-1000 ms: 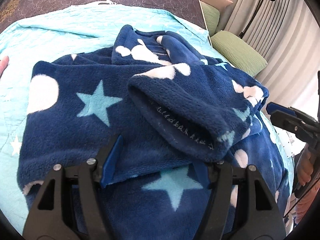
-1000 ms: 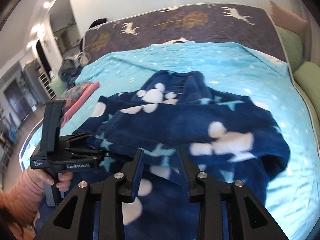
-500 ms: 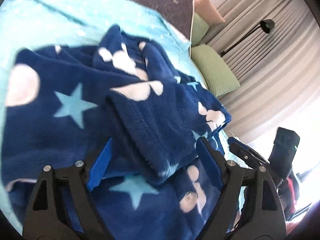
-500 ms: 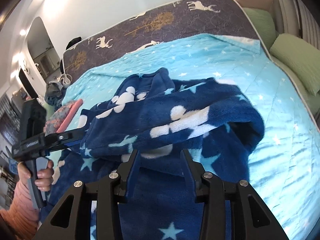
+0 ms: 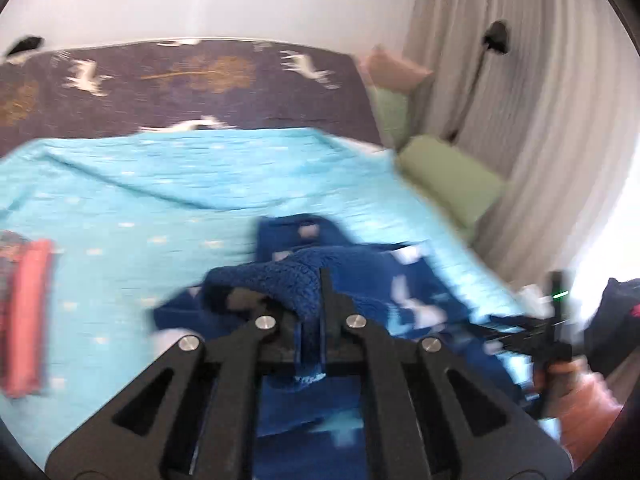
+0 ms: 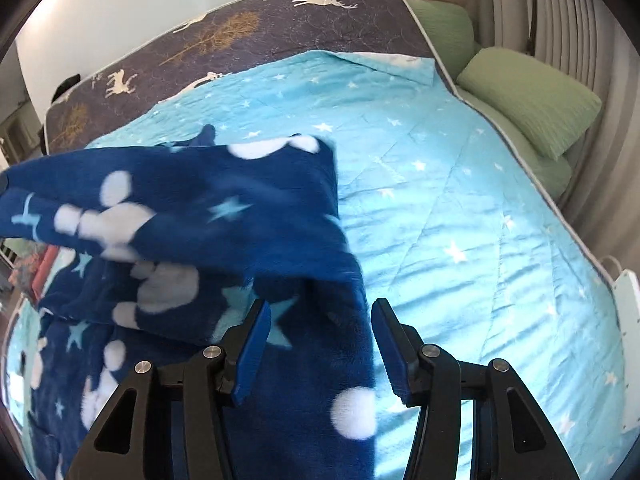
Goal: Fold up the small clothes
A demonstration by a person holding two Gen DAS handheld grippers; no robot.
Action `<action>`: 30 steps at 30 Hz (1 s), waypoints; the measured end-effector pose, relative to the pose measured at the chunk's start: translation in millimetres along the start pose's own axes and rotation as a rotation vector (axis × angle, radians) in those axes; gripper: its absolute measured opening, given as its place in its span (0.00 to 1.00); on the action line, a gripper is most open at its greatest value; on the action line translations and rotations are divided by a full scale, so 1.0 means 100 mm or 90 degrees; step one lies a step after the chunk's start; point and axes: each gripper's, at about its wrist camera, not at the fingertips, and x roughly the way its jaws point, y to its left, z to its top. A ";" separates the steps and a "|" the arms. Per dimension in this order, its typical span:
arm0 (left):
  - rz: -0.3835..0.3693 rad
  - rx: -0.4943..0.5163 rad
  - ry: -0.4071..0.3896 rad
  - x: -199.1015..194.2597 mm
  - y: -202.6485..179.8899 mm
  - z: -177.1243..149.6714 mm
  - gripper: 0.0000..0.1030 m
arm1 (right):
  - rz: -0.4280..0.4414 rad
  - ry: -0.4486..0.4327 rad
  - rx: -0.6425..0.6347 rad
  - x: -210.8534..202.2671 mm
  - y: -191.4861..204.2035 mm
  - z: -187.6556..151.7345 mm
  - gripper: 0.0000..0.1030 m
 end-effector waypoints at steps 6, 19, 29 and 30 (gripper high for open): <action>0.046 -0.099 0.147 0.55 0.61 -0.55 0.34 | 0.016 0.005 -0.021 0.01 0.14 -0.04 0.53; 0.093 -0.106 0.071 0.47 0.72 -0.49 0.58 | 0.081 -0.060 -0.083 -0.03 0.52 0.34 0.53; 0.113 -0.068 0.136 0.80 0.64 -0.92 0.36 | 0.054 0.042 -0.039 0.53 0.33 0.30 0.51; 0.103 -0.065 0.121 0.72 0.63 -0.86 0.32 | 0.054 0.039 -0.034 0.47 0.34 0.31 0.51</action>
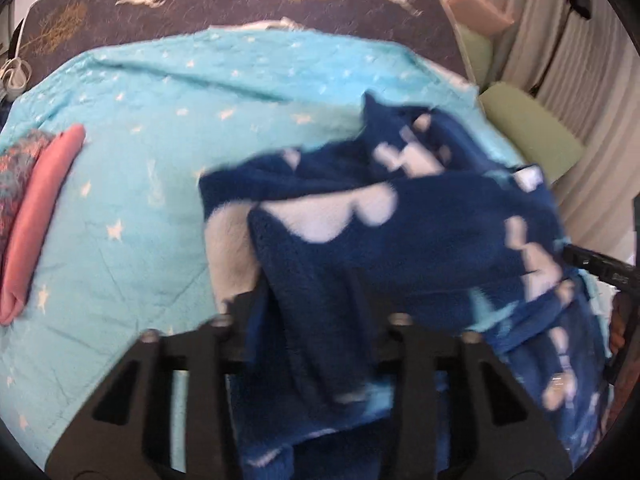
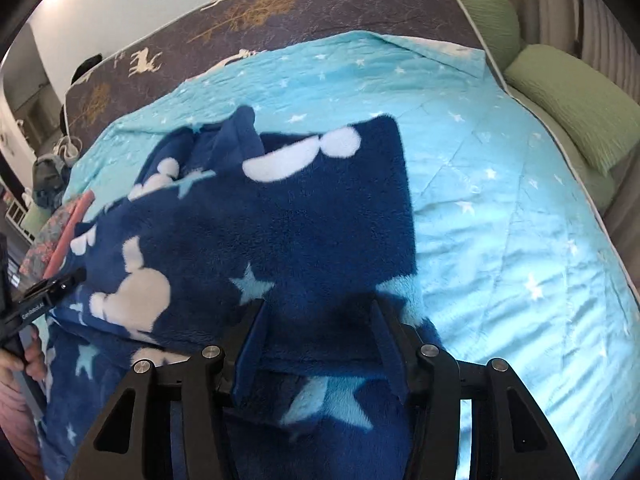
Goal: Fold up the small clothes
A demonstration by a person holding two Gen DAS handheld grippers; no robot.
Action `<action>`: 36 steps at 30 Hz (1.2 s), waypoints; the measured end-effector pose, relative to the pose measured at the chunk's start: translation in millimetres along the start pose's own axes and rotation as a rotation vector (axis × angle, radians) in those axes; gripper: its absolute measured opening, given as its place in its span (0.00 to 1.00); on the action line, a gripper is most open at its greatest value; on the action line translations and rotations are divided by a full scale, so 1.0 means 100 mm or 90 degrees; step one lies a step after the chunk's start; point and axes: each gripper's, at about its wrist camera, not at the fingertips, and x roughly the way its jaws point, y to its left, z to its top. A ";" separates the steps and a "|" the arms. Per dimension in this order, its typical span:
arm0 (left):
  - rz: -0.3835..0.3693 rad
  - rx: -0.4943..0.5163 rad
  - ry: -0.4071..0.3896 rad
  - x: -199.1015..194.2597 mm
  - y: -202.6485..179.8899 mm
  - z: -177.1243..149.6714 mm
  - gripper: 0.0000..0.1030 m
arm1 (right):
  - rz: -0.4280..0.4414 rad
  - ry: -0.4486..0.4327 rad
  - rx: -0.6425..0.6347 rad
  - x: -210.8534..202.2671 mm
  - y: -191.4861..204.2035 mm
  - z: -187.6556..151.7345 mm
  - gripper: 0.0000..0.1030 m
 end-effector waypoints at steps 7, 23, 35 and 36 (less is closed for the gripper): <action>0.046 -0.021 -0.133 -0.43 -0.02 0.46 0.50 | 0.041 -0.054 -0.011 -0.16 0.10 0.53 0.51; -0.027 0.040 -0.039 0.29 -0.29 0.69 0.62 | 0.069 -0.030 0.126 0.42 -0.36 0.82 0.62; -0.088 -0.016 0.076 1.29 -0.35 0.81 0.51 | 0.187 0.093 0.054 1.37 0.35 1.28 0.52; -0.114 -0.050 0.069 1.27 -0.21 0.80 0.42 | 0.167 0.076 0.054 1.39 0.31 1.28 0.27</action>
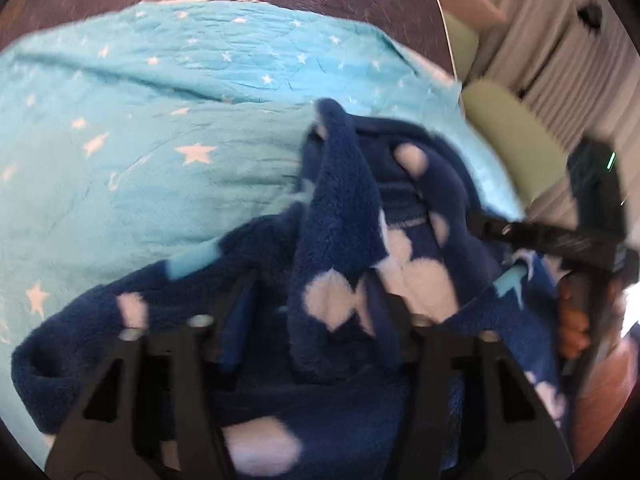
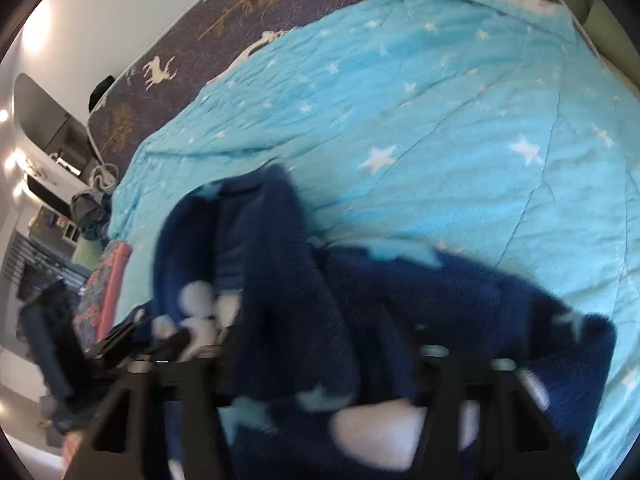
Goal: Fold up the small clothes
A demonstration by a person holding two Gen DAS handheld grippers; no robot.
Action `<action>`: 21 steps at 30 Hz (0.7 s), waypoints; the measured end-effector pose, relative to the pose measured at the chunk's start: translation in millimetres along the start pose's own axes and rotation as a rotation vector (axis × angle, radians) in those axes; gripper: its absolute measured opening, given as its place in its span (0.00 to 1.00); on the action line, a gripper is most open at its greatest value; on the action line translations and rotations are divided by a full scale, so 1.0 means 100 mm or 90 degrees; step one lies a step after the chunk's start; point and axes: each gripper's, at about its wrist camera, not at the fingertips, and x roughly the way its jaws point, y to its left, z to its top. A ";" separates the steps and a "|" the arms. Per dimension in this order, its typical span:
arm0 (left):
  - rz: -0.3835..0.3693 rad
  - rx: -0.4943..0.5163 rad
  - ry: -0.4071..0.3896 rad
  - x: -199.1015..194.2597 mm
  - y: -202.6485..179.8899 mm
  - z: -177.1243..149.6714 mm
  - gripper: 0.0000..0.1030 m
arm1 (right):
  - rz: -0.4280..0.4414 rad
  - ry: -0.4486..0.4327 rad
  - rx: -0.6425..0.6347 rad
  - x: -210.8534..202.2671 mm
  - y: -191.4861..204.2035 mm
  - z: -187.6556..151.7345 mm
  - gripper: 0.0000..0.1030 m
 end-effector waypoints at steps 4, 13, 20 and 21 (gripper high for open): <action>-0.087 -0.108 -0.035 -0.03 0.34 -0.09 0.29 | 0.061 -0.029 0.088 -0.07 -0.33 -0.11 0.09; 0.074 0.035 -0.081 -0.31 -0.21 -0.04 0.31 | 0.022 -0.081 0.060 -0.39 -0.15 -0.11 0.21; 0.037 0.067 -0.076 -0.16 -0.37 0.07 0.33 | 0.067 -0.094 -0.025 -0.43 0.21 -0.07 0.07; 0.050 0.050 -0.026 0.06 -0.29 0.06 0.32 | 0.038 -0.074 -0.021 -0.27 0.19 -0.06 0.06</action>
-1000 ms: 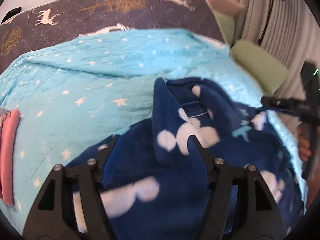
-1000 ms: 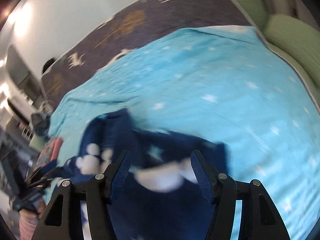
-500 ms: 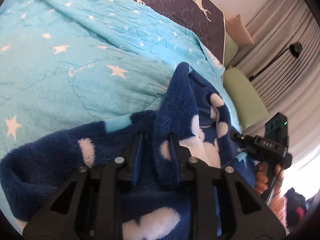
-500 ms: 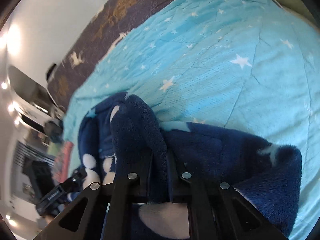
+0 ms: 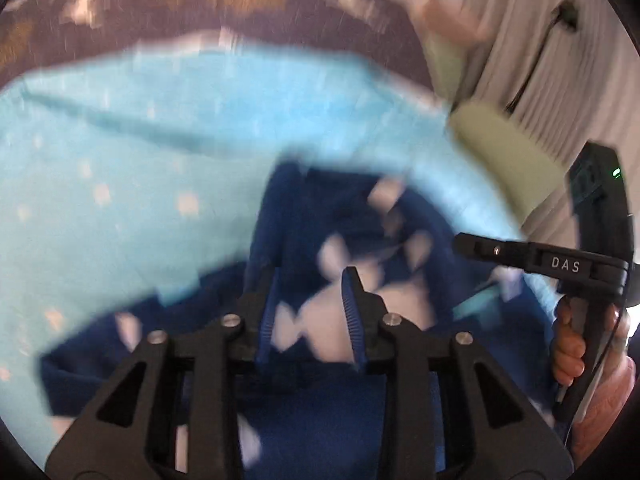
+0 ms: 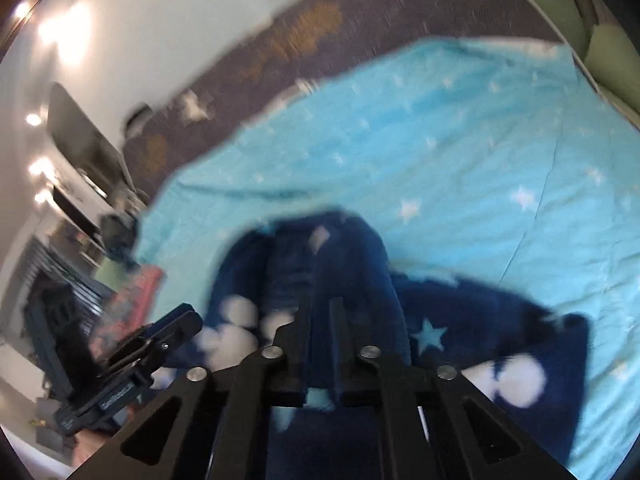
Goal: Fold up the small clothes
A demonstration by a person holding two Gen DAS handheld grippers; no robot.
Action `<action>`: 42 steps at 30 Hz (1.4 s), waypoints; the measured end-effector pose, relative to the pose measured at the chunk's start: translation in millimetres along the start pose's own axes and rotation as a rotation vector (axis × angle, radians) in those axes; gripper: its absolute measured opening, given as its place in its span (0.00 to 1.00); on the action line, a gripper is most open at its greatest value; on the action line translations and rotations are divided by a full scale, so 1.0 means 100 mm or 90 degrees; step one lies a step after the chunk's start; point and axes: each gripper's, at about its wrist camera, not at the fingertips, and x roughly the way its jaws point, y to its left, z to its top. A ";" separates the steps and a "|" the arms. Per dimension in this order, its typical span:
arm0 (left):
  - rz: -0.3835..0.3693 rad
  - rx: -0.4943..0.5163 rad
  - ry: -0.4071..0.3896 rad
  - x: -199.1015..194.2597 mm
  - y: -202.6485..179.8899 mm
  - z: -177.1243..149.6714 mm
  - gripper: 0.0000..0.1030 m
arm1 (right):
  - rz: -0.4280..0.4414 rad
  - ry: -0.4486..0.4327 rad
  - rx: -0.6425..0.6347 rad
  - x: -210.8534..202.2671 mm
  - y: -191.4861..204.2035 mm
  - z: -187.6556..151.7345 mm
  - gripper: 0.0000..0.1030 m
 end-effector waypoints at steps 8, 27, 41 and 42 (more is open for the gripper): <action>0.027 -0.011 -0.027 -0.51 0.08 -0.10 0.28 | -0.080 0.008 0.032 -0.06 -0.13 -0.05 0.06; -0.020 0.135 -0.048 -2.57 -0.60 -2.29 0.56 | -0.014 0.027 -0.111 -2.36 0.42 -2.63 0.24; -0.057 0.199 0.039 -2.68 -1.28 -3.33 0.59 | 0.003 0.105 -0.238 -2.33 1.09 -3.75 0.33; -0.049 0.198 0.044 -2.67 -1.30 -3.38 0.59 | 0.001 0.107 -0.239 -2.34 1.10 -3.80 0.33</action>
